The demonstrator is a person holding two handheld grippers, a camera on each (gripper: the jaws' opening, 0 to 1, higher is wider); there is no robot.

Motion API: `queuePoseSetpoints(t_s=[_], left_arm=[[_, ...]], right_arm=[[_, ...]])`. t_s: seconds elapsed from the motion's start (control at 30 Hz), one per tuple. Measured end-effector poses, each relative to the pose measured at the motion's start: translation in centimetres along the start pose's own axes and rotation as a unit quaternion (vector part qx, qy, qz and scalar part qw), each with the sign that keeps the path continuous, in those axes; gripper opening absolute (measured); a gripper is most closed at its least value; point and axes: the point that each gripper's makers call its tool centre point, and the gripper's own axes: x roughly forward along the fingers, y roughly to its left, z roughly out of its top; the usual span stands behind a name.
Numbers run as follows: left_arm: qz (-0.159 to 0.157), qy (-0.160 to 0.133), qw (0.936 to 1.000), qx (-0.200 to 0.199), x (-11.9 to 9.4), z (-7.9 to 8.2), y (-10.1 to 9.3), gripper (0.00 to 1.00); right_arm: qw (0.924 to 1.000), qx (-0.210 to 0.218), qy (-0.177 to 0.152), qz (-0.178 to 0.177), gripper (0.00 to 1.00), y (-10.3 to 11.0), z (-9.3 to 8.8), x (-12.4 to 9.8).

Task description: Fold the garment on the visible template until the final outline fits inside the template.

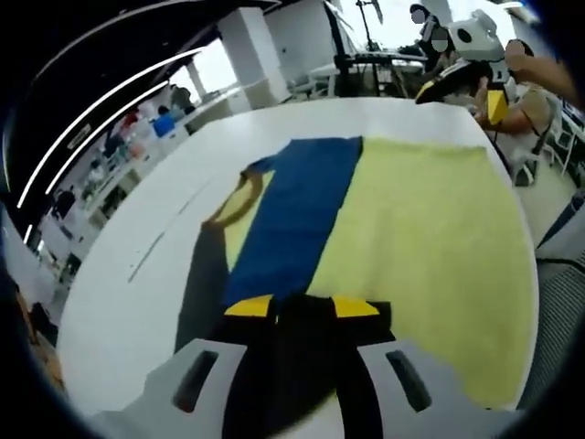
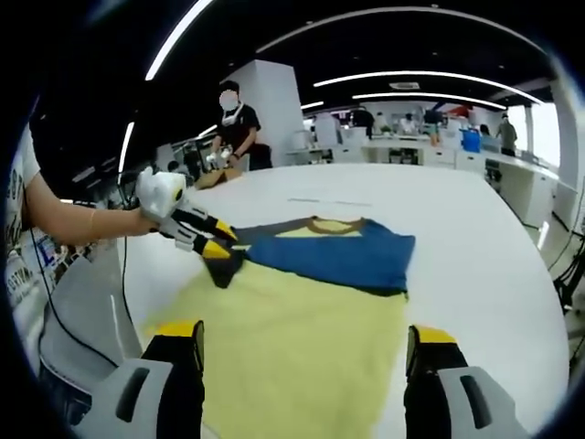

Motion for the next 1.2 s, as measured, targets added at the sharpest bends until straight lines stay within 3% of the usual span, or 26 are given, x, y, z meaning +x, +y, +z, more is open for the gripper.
queuePoseSetpoints(t_s=[0.83,1.2], left_arm=[[-0.032,0.036,0.9987,0.013,2.8,-1.2,0.9,0.06],[-0.029,0.022,0.9993,0.001,2.1,-0.7,0.9,0.00]], right_arm=[[0.9999,0.012,0.006,-0.008,0.88,-0.6,-0.5,0.4],[0.9998,0.015,0.003,-0.009,0.87,-0.5,-0.5,0.5]])
